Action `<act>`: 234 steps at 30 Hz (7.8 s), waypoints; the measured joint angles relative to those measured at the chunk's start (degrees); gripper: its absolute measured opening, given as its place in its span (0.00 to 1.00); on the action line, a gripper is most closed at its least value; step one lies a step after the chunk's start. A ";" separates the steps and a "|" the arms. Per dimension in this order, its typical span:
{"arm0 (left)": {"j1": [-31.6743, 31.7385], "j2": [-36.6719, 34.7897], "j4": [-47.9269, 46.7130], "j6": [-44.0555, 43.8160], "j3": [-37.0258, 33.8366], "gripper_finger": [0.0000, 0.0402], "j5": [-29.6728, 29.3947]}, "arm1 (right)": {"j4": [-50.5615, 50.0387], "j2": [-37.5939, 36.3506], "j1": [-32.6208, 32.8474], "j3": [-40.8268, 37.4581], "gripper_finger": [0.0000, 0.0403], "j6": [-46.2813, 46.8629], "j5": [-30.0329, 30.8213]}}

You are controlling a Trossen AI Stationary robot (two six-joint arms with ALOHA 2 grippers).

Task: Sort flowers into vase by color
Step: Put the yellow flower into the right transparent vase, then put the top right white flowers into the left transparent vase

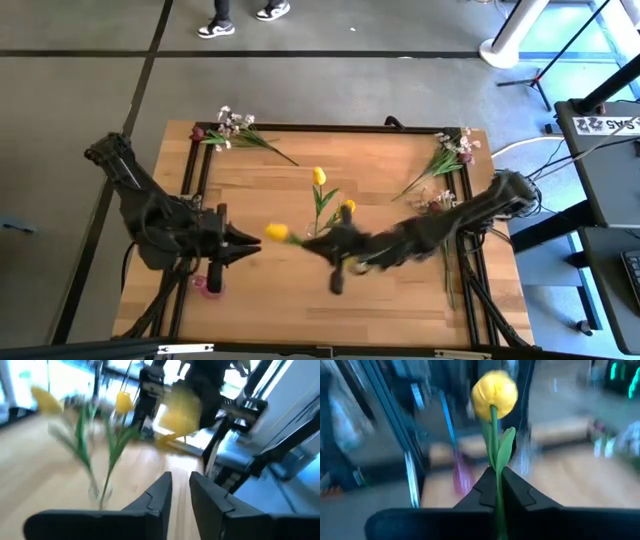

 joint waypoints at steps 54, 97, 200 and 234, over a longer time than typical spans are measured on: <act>14.90 1.75 42.19 47.44 0.04 0.01 11.13 | 8.72 -10.58 2.22 0.23 0.63 -15.96 -3.64; 30.29 3.88 -14.12 13.72 -0.02 0.23 38.35 | -29.04 -13.62 4.46 0.20 0.75 8.23 -12.13; 89.63 19.25 -2.13 -54.26 -17.32 0.00 23.97 | -53.90 -16.90 -69.44 13.25 0.75 -36.48 -55.57; 72.72 4.50 -31.81 1.28 -17.29 0.29 39.31 | -50.66 -14.50 -69.37 13.27 0.75 -15.41 -57.71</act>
